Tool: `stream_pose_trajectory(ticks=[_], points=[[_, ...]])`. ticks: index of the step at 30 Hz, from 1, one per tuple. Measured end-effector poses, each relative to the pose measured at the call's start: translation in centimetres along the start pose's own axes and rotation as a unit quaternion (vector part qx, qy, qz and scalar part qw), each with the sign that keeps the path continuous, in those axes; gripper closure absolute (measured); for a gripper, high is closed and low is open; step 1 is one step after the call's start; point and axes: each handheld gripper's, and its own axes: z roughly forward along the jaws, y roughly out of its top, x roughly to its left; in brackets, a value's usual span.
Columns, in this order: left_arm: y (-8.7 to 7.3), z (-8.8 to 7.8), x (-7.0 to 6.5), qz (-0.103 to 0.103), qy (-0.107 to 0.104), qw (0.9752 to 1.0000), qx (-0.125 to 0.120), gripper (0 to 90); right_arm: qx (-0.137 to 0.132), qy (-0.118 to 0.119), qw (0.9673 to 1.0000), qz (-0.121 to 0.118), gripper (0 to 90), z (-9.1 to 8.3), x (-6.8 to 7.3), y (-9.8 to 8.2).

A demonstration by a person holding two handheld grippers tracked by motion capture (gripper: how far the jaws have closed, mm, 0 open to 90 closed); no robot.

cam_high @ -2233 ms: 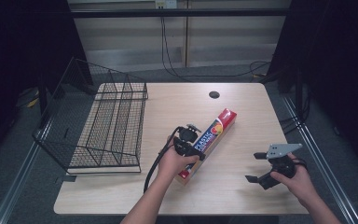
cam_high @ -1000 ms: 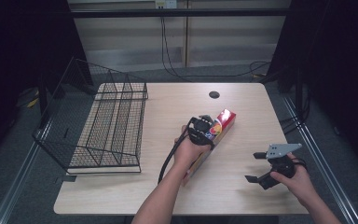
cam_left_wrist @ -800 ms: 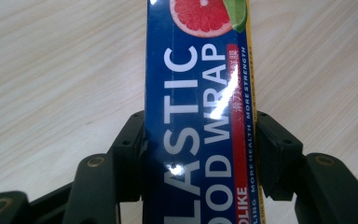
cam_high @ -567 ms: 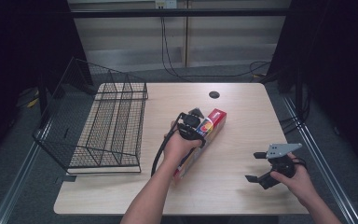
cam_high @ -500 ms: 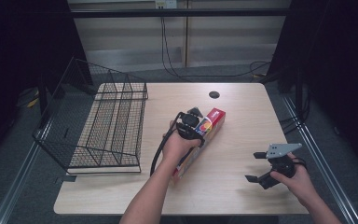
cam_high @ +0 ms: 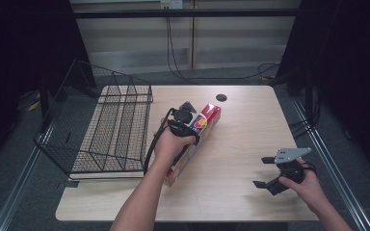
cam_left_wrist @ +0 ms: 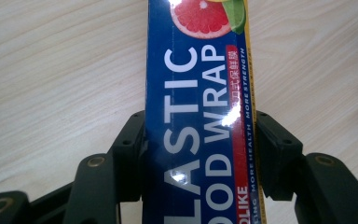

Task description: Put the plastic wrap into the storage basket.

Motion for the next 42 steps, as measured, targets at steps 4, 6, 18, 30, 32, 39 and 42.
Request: stream_pose_trajectory(ticks=[4,6,18,30,32,39,42], points=[[0.1,-0.7,0.3,-0.003,0.007,1.0,0.004,44.7,0.0,-0.001,1.0,0.0,3.3,0.0,0.0,0.0],[0.1,-1.5,0.8,0.001,0.011,0.9999,0.001,44.7,0.0,0.0,1.0,0.0,3.3,0.0,0.0,0.0],[0.0,-4.3,2.4,-0.019,0.02,0.9996,-0.005,44.6,-0.001,0.0,1.0,-0.002,3.3,0.1,0.0,0.0],[0.1,-6.7,3.4,-0.045,0.029,0.9985,-0.01,44.7,-0.002,-0.001,1.0,-0.004,3.3,0.0,0.0,0.1],[0.2,-7.4,3.5,-0.047,0.033,0.9983,-0.011,44.7,0.001,-0.001,1.0,-0.004,3.3,0.1,0.1,0.1],[0.3,-8.4,3.8,-0.056,0.041,0.9975,-0.012,44.7,-0.001,0.0,1.0,-0.004,3.3,0.0,0.1,0.1],[0.3,-8.9,4.2,-0.058,0.044,0.9973,-0.01,44.6,-0.001,0.001,1.0,-0.005,3.3,0.1,0.1,0.1]])
